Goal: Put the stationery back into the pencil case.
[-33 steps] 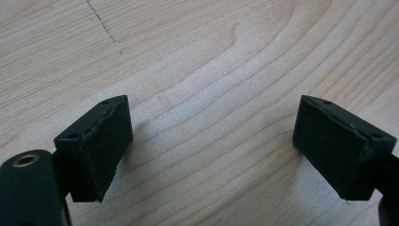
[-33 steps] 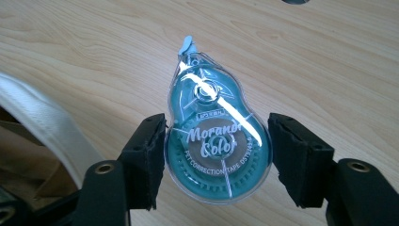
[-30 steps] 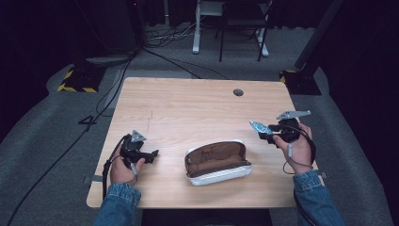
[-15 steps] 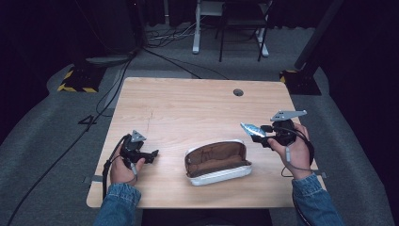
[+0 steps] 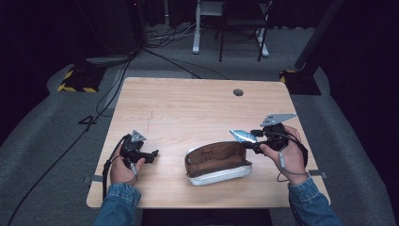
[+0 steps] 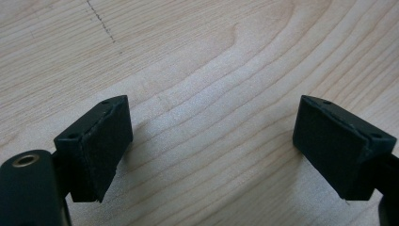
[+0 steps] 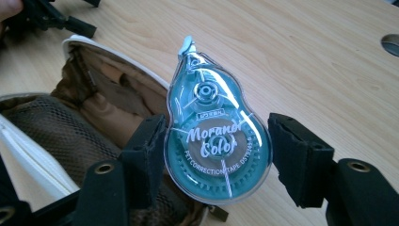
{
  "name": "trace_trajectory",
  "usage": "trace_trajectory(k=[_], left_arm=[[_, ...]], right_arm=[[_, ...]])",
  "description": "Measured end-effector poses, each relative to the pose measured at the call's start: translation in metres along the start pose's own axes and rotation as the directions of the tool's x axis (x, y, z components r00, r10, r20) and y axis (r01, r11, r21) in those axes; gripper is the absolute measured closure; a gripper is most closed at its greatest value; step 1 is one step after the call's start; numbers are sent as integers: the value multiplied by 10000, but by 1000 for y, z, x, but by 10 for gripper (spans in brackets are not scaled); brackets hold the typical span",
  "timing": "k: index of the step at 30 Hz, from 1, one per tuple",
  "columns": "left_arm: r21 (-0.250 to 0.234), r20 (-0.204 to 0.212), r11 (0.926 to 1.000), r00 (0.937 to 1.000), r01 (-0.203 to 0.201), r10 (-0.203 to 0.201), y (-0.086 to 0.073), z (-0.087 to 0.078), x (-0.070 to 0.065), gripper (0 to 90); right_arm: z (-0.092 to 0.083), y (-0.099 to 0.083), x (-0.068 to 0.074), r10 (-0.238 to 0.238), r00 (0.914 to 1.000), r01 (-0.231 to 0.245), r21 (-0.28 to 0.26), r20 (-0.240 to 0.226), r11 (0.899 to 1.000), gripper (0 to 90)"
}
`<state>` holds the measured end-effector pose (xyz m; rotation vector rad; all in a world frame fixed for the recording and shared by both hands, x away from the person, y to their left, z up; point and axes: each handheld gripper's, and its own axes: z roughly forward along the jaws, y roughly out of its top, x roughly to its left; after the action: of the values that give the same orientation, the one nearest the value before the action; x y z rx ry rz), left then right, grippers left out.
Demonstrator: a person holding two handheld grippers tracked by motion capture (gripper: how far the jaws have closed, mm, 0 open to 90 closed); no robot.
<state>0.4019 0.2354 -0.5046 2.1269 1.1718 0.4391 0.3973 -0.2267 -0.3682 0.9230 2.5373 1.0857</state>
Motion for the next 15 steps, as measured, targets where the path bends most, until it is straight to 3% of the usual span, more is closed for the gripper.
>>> trace_trajectory(k=[15], left_arm=[[-1, -1, 10000, 10000, 1, -1, 0, 0, 0, 126]], right_arm=[[13, 9, 34, -732, 9921, 784, 478, -1022, 9958, 397]])
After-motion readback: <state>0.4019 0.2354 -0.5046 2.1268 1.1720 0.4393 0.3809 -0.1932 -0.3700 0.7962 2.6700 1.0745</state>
